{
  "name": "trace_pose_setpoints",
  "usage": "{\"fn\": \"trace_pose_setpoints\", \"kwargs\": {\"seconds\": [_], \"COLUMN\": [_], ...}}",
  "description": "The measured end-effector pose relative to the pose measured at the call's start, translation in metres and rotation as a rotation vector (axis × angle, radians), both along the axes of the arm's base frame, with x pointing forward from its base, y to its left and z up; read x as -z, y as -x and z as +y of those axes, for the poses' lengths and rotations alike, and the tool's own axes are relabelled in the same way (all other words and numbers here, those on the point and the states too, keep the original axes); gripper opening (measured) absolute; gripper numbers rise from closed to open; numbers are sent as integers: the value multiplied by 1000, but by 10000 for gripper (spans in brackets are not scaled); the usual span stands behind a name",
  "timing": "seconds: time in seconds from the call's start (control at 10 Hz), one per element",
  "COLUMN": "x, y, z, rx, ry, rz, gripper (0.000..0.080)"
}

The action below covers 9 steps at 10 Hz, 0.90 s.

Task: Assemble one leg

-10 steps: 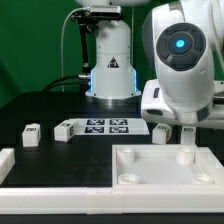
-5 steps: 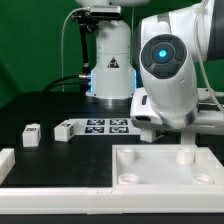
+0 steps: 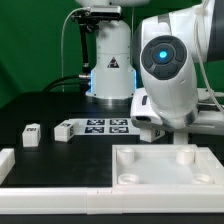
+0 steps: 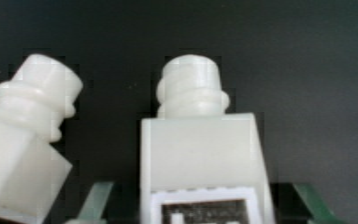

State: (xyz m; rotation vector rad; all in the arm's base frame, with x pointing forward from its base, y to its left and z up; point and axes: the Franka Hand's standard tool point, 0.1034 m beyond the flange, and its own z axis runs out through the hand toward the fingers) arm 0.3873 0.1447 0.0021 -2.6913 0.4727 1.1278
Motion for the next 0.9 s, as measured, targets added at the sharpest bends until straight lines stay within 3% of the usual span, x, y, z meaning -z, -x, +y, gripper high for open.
{"fn": "trace_pose_setpoints", "kwargs": {"seconds": [0.6,0.7,0.9], "x": [-1,-13,-57], "y": [-1,-1,-14], "z": [0,-2,-4], "rx": [1,-2,4], "ry": [0,-3,-8], "rz": [-1,12,40], "gripper": [288,288,288]}}
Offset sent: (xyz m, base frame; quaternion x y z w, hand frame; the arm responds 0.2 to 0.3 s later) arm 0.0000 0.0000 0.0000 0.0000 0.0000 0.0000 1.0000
